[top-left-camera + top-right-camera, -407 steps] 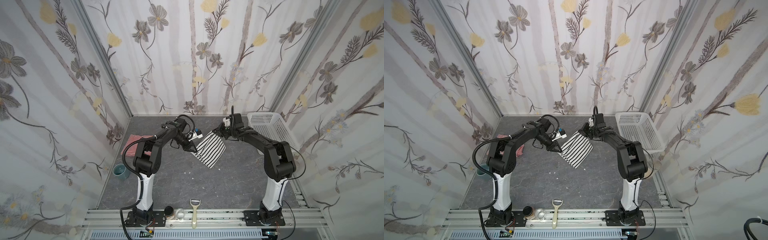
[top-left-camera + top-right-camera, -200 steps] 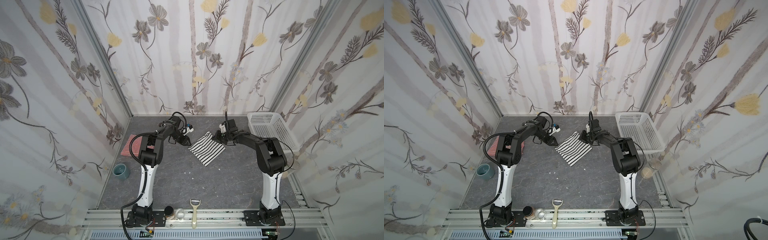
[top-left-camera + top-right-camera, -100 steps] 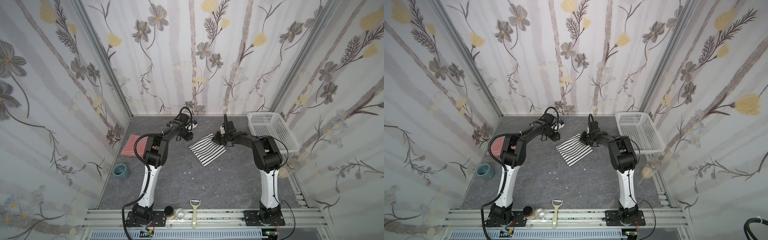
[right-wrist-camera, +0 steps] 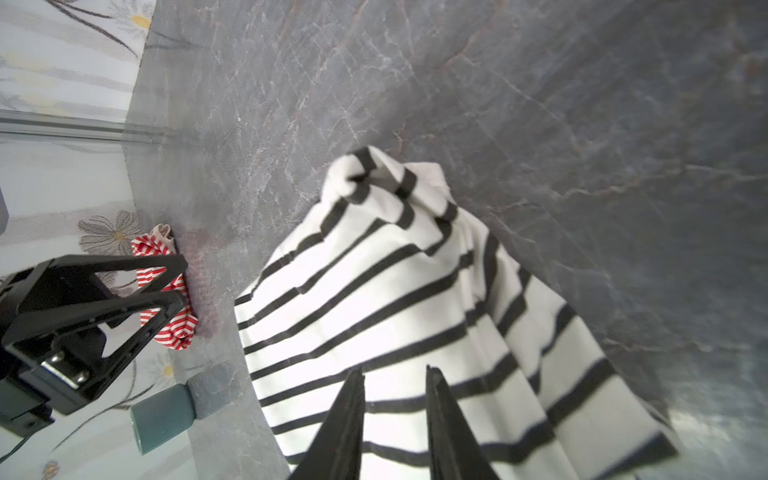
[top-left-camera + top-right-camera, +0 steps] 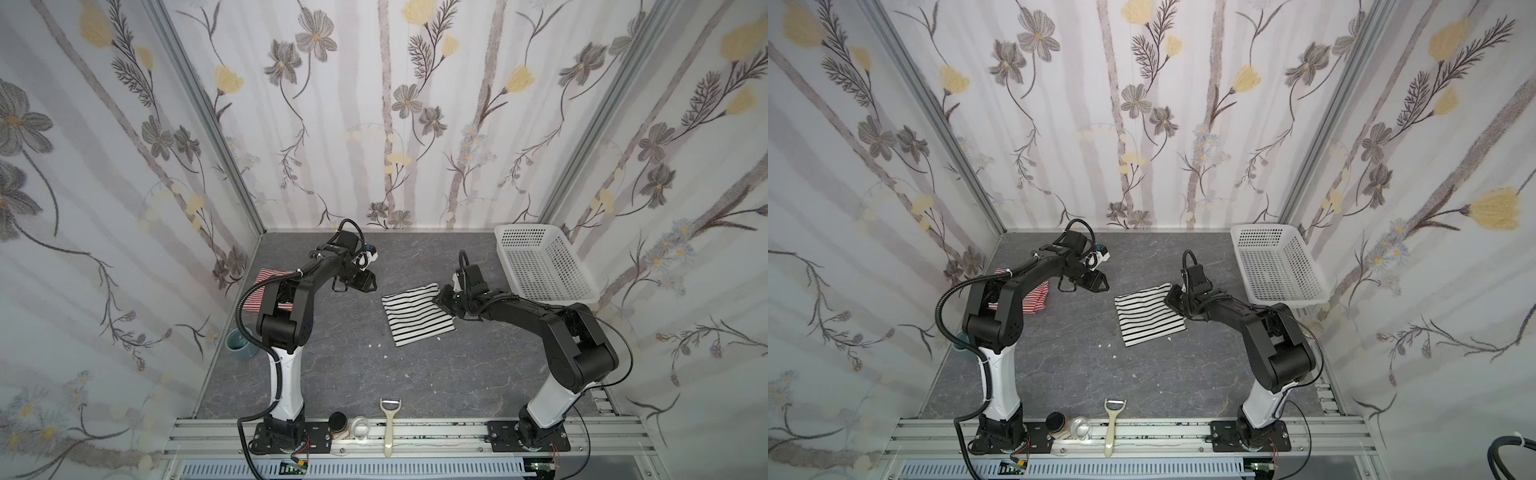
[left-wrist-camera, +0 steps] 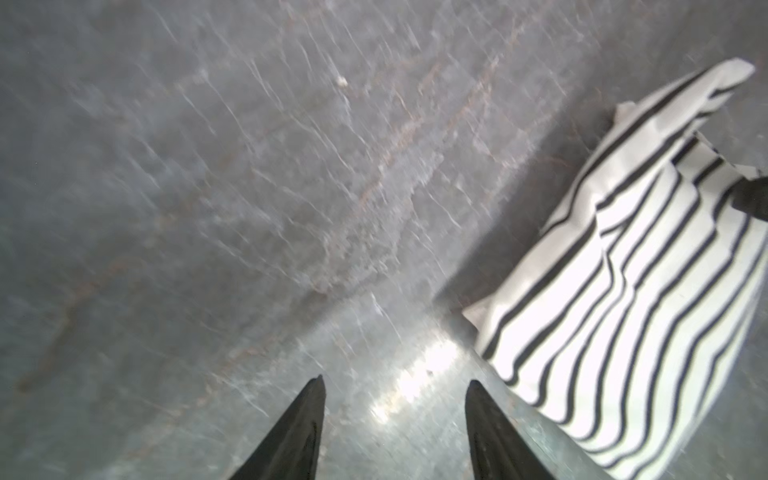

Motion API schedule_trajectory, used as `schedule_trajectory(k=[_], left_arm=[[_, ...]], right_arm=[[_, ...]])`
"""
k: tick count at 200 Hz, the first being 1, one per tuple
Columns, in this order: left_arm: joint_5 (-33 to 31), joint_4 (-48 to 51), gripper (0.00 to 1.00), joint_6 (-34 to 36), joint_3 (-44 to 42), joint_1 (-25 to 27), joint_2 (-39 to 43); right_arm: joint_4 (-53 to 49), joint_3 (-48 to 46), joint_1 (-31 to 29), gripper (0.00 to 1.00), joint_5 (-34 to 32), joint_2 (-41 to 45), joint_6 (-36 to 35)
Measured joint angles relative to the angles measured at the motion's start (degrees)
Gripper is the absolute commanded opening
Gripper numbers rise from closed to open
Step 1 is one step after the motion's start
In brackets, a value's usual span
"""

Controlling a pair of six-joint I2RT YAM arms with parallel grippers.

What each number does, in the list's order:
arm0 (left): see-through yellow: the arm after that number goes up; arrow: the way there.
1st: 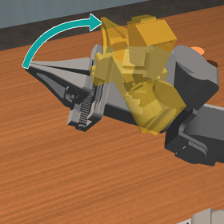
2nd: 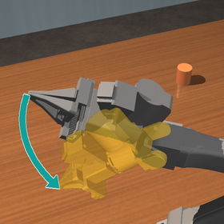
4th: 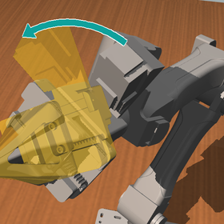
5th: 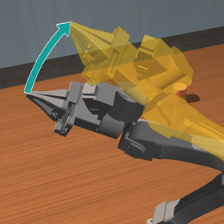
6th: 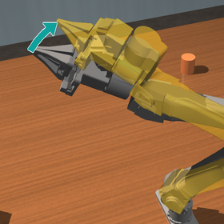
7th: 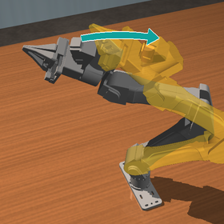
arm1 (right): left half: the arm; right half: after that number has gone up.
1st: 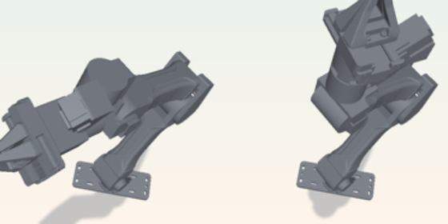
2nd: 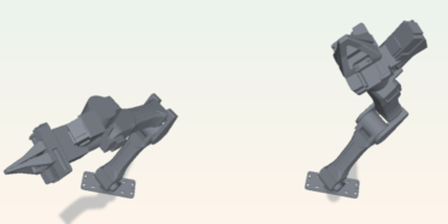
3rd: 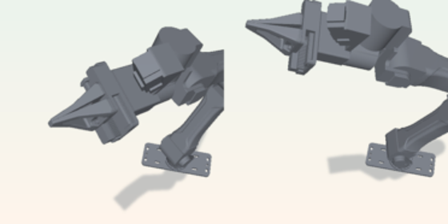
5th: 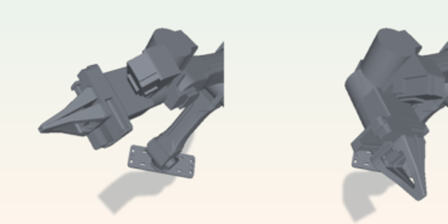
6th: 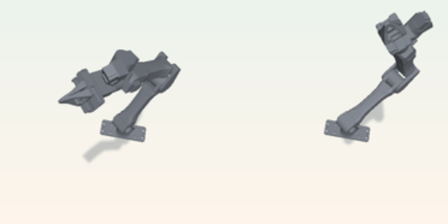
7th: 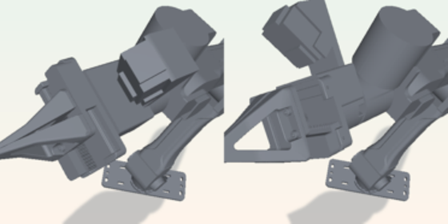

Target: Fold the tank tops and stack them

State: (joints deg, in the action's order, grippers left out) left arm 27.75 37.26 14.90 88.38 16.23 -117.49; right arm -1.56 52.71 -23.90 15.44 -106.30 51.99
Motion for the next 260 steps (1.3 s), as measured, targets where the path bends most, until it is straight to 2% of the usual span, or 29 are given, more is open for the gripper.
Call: schedule_trajectory(k=[47, 121, 209, 224, 242, 260], left_arm=[[8.7, 0.3, 0.58, -1.4, -8.8, 0.2, 2.0], [15.5, -1.6, 0.6, -1.6, -14.4, 0.3, 4.0], [14.2, -6.0, 0.6, -4.4, -17.1, 0.7, 3.5], [14.5, -6.6, 0.58, -4.4, -17.4, 0.7, 3.4], [14.7, -7.6, 0.5, -4.4, -17.7, 0.7, 3.3], [14.1, -8.1, 0.36, -4.6, -17.8, 0.6, 3.1]], right_arm=[[-0.6, -3.2, -2.1, 0.28, -2.9, 0.3, -0.2], [5.2, -4.3, -9.0, 0.28, -4.2, -2.3, 3.4], [12.8, -7.7, -14.1, 0.28, -5.4, -2.0, 12.7], [13.8, -8.2, -14.8, 0.28, -5.5, -2.0, 14.1], [14.8, -8.6, -14.9, 0.28, -5.7, -2.0, 15.4], [16.8, -10.1, -14.9, 0.28, -5.9, -1.8, 16.4]])
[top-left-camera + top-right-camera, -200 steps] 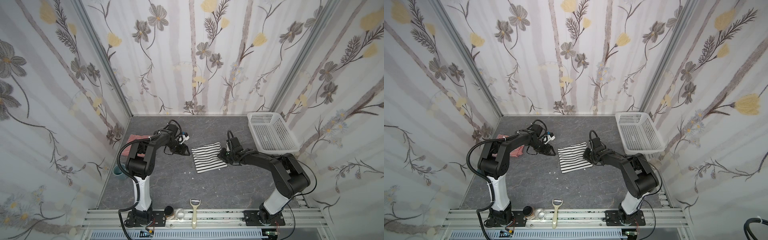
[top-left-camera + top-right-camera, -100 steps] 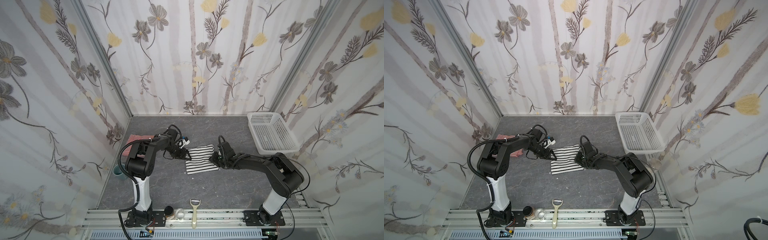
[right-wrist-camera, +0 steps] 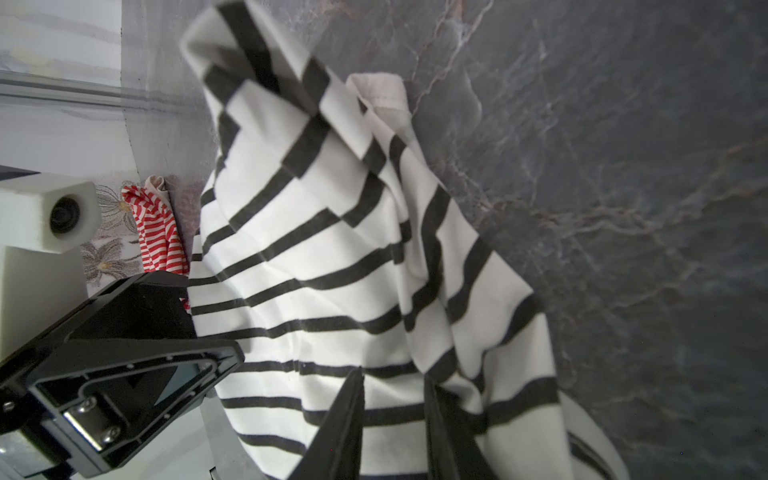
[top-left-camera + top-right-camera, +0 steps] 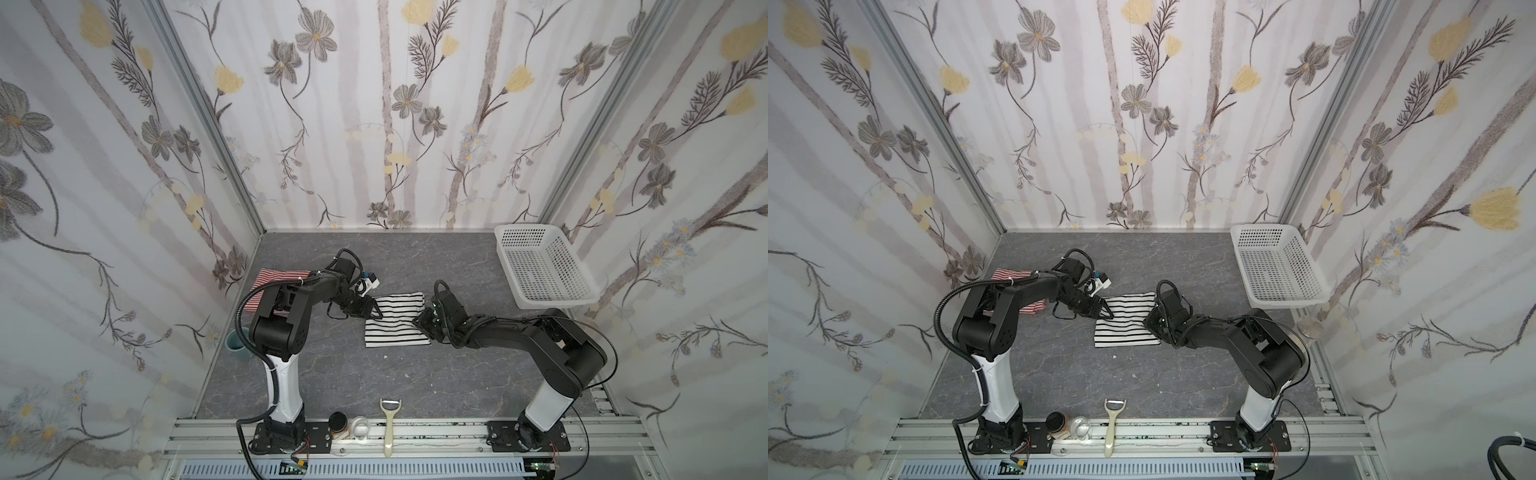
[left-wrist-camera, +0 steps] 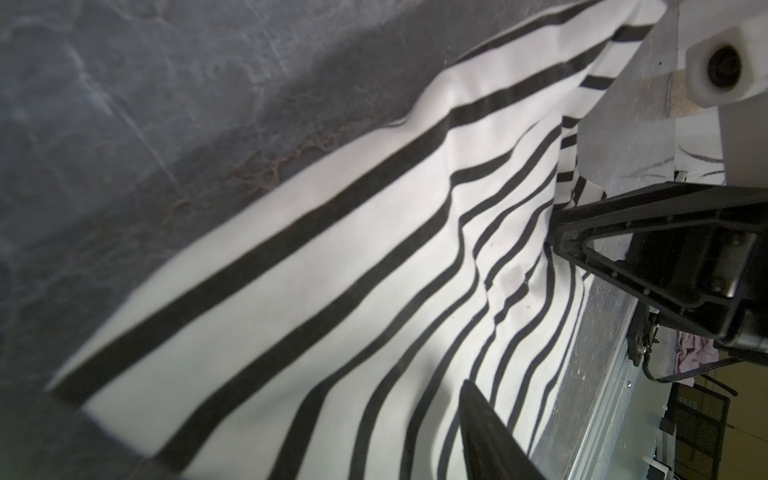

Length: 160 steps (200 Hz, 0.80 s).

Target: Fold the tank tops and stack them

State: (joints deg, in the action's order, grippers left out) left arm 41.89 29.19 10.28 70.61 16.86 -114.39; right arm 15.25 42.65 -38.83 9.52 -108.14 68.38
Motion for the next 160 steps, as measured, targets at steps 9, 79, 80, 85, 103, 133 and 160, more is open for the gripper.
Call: schedule_trajectory(k=[9, 79, 80, 85, 103, 133, 160], left_arm=[[-0.3, -0.2, 0.28, 0.0, 0.0, 0.0, -0.2], [1.4, 0.3, 0.0, -1.5, 2.3, -0.3, -2.6], [1.4, 0.4, 0.0, -1.5, 2.4, -0.3, -2.6], [1.4, 0.4, 0.0, -1.6, 2.6, -0.4, -2.6], [1.3, 0.9, 0.0, -1.7, 3.1, -0.9, -2.5], [-1.6, 1.6, 0.0, -1.2, 4.9, -2.1, -0.5], [-6.4, 3.6, 0.0, 1.9, 5.8, -3.7, 2.0]], right_arm=[[0.8, -0.5, 0.0, 0.28, 0.0, 0.1, 0.2], [2.2, -0.6, -0.5, 0.3, -0.5, 0.0, 1.6], [2.2, -0.6, -0.5, 0.3, -0.5, 0.0, 1.6], [2.1, -0.6, -0.5, 0.32, -0.5, 0.2, 1.6], [-0.2, -0.6, -0.6, 0.37, -0.2, 1.9, 1.2], [-5.4, 1.6, -0.4, 0.39, -0.3, 5.7, -1.9], [-7.7, 2.3, 0.9, 0.38, -0.9, 8.6, -4.0]])
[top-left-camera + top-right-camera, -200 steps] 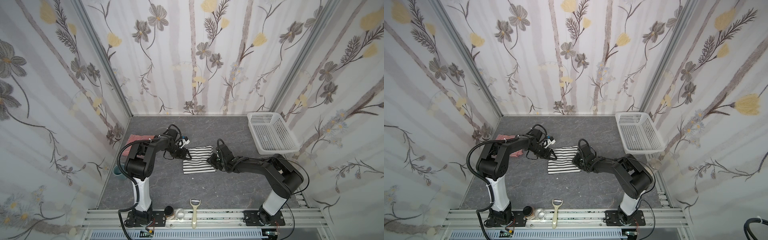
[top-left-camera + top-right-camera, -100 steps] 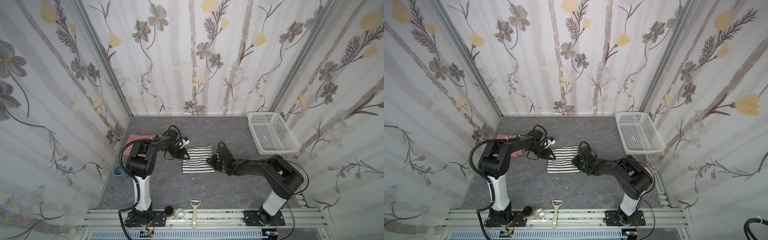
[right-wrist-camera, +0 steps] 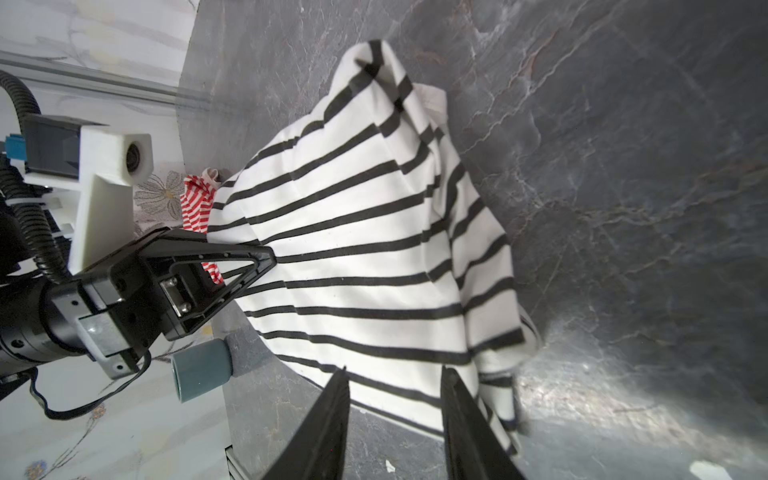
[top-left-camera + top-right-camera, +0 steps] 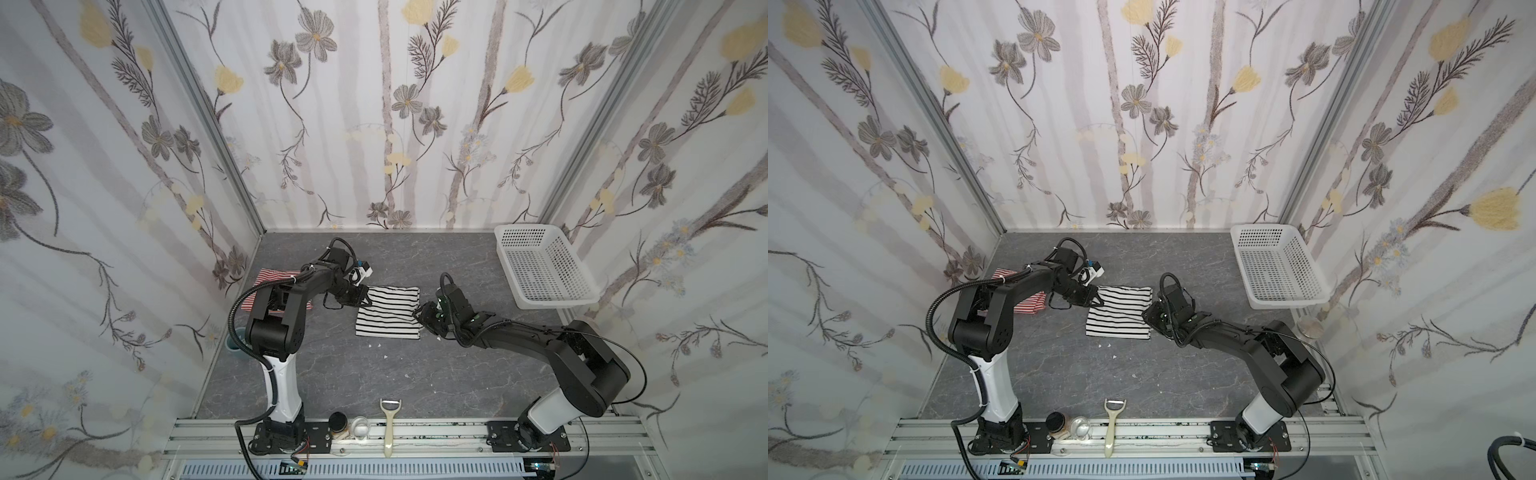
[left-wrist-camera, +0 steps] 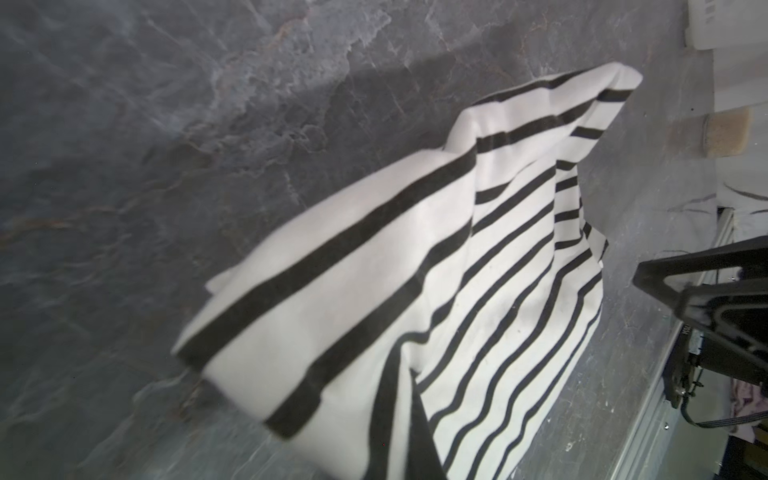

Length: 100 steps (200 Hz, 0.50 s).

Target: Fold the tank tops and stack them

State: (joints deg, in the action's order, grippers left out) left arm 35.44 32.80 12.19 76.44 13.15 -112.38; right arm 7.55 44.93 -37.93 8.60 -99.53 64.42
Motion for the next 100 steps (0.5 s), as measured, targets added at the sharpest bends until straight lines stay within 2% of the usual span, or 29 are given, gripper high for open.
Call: schedule_trajectory(k=[61, 100], left_arm=[[-15.6, 6.6, 0.0, 10.7, 3.1, -6.4, 6.6], [-22.2, 10.0, 0.0, 16.8, 5.9, -9.8, 11.1]], right_arm=[[-2.5, 1.8, 2.3, 0.38, -1.4, -2.3, -2.3], [-1.7, 3.7, 2.3, 0.38, -0.3, -5.5, -2.7]])
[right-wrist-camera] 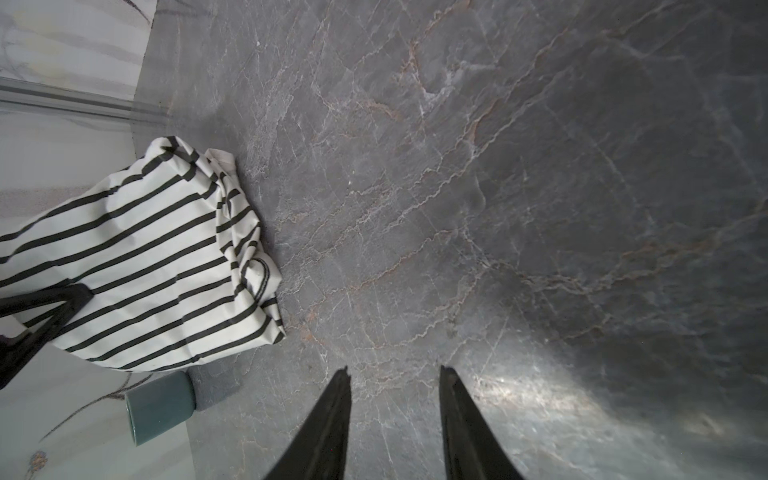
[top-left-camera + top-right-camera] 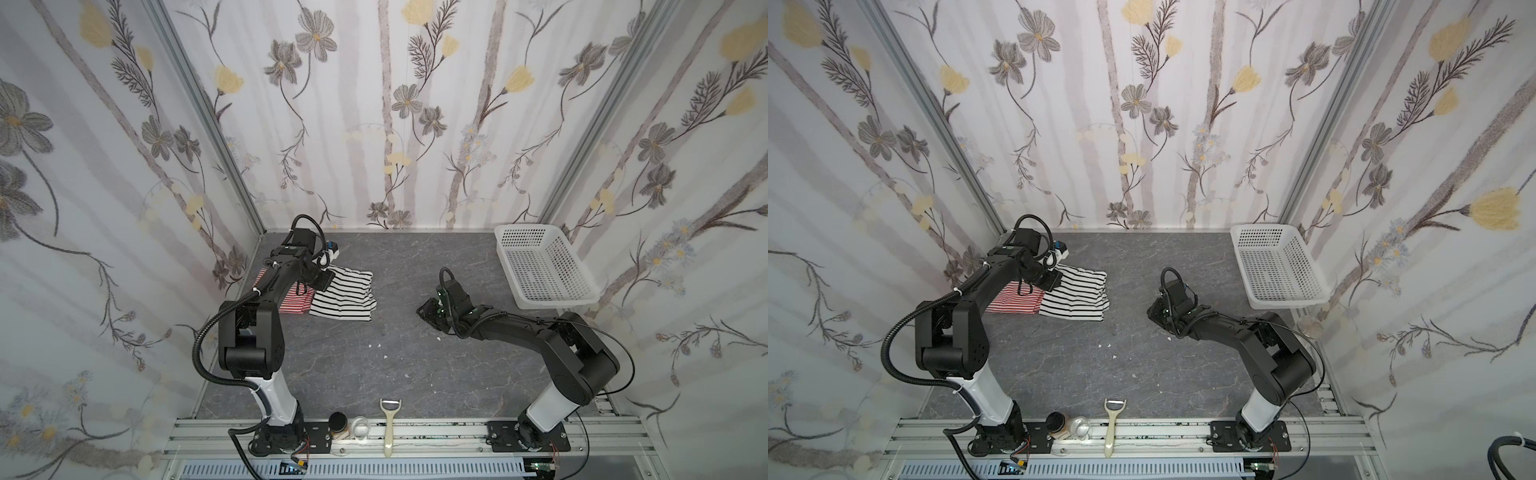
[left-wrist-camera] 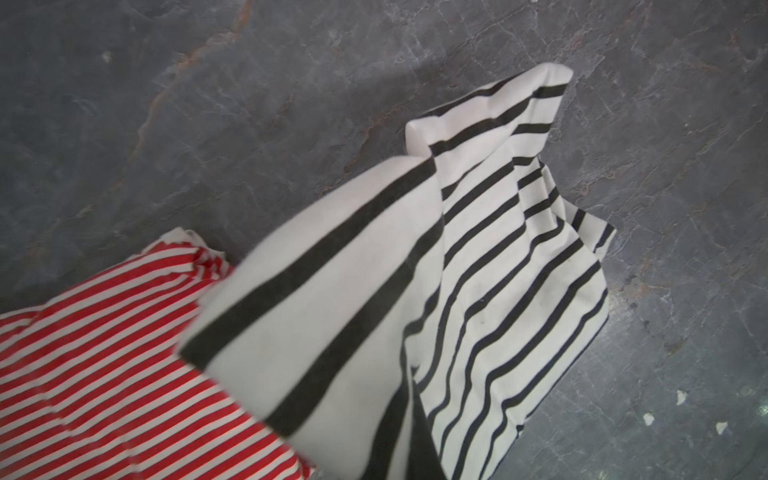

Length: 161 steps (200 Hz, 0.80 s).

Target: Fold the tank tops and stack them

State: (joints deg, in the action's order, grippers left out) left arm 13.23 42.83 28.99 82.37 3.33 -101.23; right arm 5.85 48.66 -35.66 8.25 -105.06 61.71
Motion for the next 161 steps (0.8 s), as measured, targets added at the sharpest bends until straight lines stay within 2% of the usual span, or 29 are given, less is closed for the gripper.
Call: schedule_trajectory(k=[80, 161], left_arm=[[-6.2, 6.2, 0.0, 9.4, 9.1, -6.4, 0.9], [-7.2, 13.2, 0.0, 13.0, 17.2, -7.5, -0.6]], right_arm=[[0.5, 3.7, -0.3, 0.38, 2.0, -3.7, -0.7], [0.5, 5.7, -0.7, 0.37, 3.1, -4.5, -1.2]])
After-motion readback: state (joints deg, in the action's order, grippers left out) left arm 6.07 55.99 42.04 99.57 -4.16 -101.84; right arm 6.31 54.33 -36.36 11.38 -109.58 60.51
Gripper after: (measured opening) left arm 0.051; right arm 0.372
